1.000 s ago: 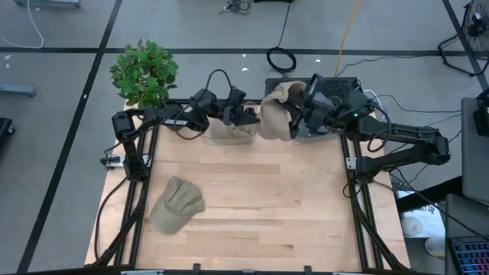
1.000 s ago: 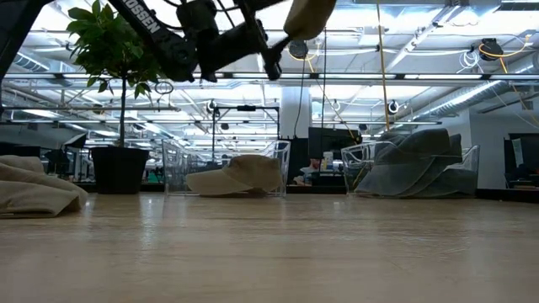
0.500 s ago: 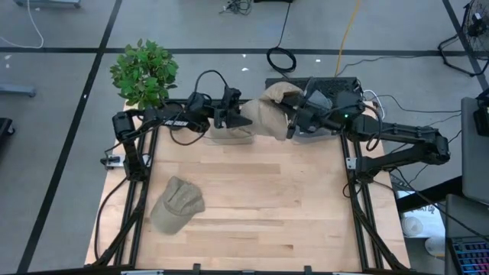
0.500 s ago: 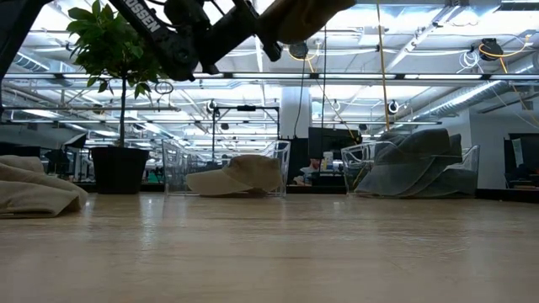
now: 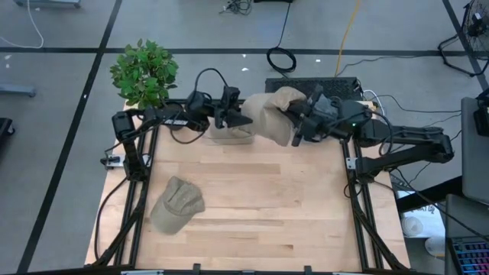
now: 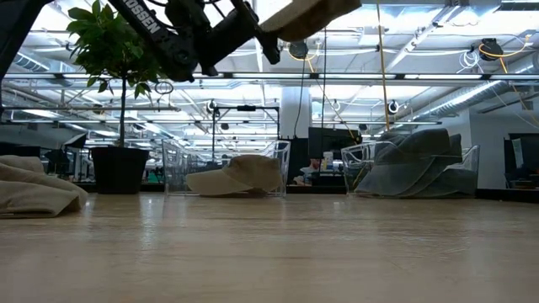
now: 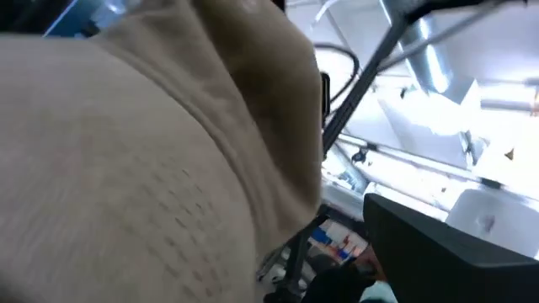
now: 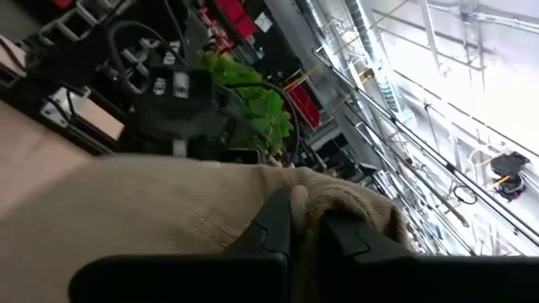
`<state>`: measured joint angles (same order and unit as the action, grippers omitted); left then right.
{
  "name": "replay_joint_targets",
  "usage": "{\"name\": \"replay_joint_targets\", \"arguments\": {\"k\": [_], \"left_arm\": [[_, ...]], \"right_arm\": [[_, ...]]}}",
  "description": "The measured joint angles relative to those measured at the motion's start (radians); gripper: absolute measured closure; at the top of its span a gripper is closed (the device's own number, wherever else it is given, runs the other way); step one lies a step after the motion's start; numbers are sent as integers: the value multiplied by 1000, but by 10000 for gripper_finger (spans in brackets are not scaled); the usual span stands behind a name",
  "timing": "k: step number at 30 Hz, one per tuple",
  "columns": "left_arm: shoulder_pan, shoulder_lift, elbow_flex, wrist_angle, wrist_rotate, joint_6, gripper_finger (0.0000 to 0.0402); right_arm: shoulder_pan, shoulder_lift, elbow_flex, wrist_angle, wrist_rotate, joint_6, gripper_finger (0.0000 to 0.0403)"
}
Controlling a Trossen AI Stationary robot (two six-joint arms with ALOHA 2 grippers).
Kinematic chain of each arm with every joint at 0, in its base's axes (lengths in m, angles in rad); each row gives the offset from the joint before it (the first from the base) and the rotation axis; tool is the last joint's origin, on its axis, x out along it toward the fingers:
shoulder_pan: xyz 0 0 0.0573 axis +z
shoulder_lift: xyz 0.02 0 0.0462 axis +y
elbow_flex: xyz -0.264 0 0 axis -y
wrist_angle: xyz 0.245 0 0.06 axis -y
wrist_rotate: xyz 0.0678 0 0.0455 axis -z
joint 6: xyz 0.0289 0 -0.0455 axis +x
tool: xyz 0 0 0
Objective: Pick & Place hat
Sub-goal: Put the right brown cap into the left transparent bin
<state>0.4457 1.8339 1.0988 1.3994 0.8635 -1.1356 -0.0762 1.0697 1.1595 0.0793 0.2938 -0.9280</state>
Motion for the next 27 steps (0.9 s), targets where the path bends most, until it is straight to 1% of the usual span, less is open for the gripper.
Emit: {"name": "replay_joint_targets", "arguments": {"k": [6,13,27], "left_arm": [[28,0,0,-36,-31,-101,133],[45,0,0,-86,-37,-115,133],[71,0,0,-119,-53,-133,133]], "right_arm": [[6,-27,0,-5,1,3,393],[6,-36,0,-4,51,-1,393],[6,-43,0,-10,53,-18,392]]}}
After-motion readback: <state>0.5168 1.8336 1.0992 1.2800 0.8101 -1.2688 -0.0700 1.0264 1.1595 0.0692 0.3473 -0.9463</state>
